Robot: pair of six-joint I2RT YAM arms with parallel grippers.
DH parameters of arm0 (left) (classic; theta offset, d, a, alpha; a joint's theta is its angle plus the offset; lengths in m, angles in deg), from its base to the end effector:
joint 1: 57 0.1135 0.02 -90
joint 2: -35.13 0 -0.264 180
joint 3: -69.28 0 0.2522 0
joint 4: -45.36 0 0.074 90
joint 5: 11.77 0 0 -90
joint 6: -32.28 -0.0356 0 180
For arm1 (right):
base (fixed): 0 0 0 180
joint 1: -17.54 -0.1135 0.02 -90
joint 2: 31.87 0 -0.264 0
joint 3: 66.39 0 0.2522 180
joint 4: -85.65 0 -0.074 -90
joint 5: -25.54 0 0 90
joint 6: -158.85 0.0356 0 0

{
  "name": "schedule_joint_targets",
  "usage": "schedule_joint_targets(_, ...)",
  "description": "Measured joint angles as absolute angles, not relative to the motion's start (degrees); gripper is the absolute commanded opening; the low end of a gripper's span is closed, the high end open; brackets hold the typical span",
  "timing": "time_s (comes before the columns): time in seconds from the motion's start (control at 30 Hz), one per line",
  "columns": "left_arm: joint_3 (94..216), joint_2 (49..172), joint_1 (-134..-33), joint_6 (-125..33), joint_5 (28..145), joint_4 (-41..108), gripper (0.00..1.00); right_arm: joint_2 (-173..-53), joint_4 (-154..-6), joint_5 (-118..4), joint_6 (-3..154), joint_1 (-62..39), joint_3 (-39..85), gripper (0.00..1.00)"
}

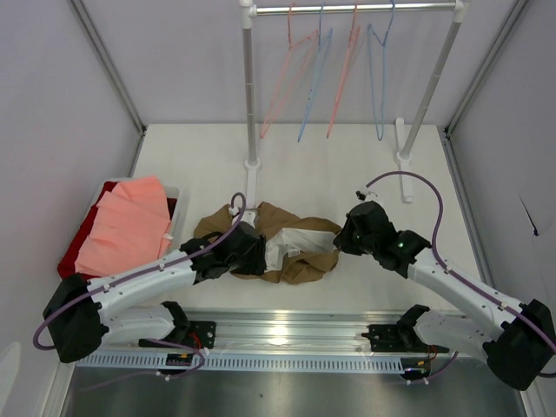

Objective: Place the skirt on the hanger

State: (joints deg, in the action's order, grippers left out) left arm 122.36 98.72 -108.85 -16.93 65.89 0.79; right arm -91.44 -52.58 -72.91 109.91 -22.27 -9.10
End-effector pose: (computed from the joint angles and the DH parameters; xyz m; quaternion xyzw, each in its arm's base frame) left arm 0.1374 -0.1627 0.2148 0.0593 0.9471 -0.1449 0.2802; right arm 0.1699 0.1348 0.2552 0.0388 0.9178 0.2008 0.3403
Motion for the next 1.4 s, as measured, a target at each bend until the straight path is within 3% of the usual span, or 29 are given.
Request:
schedule_joint_targets(0.1,122.36,100.32,-108.9,-16.55,64.38,1.8,0.58,-91.42,-52.6,-72.54,109.41,-22.1,-9.1,0.0)
schedule_joint_targets(0.2,122.38,104.29,-108.88,-16.27,63.33,3.94,0.38,-91.2,-52.67,-71.75,108.77,-21.68,-9.1,0.0)
schedule_joint_targets(0.23,122.49,105.54,-108.77,-16.45,63.38,4.35,0.25,-90.98,-52.86,-71.2,108.51,-21.36,-9.1,0.0)
schedule_joint_targets(0.3,123.14,107.4,-108.35,-16.82,63.44,4.84,0.14,-90.22,-53.52,-69.5,107.68,-19.85,-9.1,0.0)
schedule_joint_targets(0.33,123.89,107.99,-108.02,-17.34,63.82,4.79,0.0,-89.67,-54.02,-68.08,107.35,-18.6,-9.1,0.0)
schedule_joint_targets(0.53,131.21,105.39,-102.95,-20.99,69.89,5.47,0.0,-84.1,-60.86,-51.16,106.48,-2.21,-9.1,0.0)
schedule_joint_targets(0.77,141.0,96.67,-91.89,-23.29,89.96,8.2,0.0,-83.53,-81.04,-23.51,118.37,20.11,-8.44,0.0)
schedule_joint_targets(1.03,146.38,94.79,-86.78,-19.64,109.45,16.31,0.0,-88.95,-104.1,-8.93,137.93,27.25,-3.76,0.0)
schedule_joint_targets(1.23,132.78,93.54,-81.53,-9.08,118.46,35.37,0.0,-88.4,-106.96,-7.4,138.24,26.4,-3.98,0.0)
schedule_joint_targets(1.4,115.47,98.48,-80.05,2.31,122.22,55.08,0.0,-86.65,-104.42,-7.82,132.6,25.79,-14.98,0.0)
